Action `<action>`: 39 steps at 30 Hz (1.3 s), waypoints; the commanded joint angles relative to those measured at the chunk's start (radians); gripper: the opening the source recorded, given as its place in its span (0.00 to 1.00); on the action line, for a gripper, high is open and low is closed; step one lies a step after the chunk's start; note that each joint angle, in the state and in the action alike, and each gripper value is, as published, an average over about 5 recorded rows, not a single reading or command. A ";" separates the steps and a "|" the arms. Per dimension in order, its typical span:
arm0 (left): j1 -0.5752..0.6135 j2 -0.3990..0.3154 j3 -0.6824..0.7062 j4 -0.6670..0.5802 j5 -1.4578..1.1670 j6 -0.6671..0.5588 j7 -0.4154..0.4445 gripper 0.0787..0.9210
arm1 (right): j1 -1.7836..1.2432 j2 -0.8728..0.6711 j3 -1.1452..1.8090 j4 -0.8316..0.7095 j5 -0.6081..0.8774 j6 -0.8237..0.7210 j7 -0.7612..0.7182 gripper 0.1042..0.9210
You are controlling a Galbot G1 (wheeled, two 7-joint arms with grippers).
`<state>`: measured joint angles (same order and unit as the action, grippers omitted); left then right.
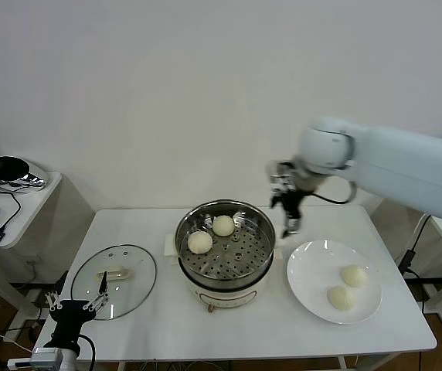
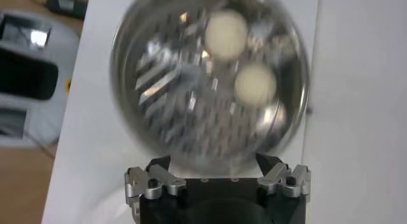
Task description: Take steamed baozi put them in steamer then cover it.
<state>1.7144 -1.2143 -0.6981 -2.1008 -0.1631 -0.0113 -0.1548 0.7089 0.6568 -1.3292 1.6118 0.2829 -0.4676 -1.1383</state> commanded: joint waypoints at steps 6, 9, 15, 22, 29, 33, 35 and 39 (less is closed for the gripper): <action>0.001 -0.006 0.014 -0.002 0.014 0.002 0.001 0.88 | -0.499 -0.414 0.340 0.094 -0.345 0.187 -0.041 0.88; 0.004 -0.008 0.014 -0.008 0.018 0.003 0.003 0.88 | -0.689 -0.416 0.468 0.068 -0.389 0.210 -0.021 0.88; 0.012 -0.014 0.007 -0.016 0.021 0.005 0.005 0.88 | -0.909 -0.343 0.618 -0.018 -0.453 0.228 0.010 0.88; 0.025 -0.021 -0.008 -0.014 0.021 0.002 0.005 0.88 | -0.950 -0.238 0.642 -0.111 -0.462 0.222 0.034 0.88; 0.035 -0.028 -0.021 -0.015 0.021 0.000 0.005 0.88 | -0.950 -0.168 0.638 -0.161 -0.462 0.214 0.044 0.88; 0.037 -0.030 -0.025 -0.012 0.021 -0.003 0.004 0.88 | -0.950 -0.137 0.636 -0.186 -0.466 0.214 0.054 0.88; 0.037 -0.031 -0.026 -0.011 0.021 -0.003 0.004 0.88 | -0.950 -0.121 0.636 -0.198 -0.467 0.214 0.060 0.88; 0.036 -0.030 -0.028 -0.011 0.022 -0.003 0.004 0.88 | -0.952 -0.097 0.638 -0.210 -0.468 0.211 0.066 0.88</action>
<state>1.7502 -1.2451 -0.7257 -2.1125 -0.1419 -0.0141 -0.1509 -0.1998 0.5144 -0.7202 1.4406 -0.1685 -0.2632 -1.0825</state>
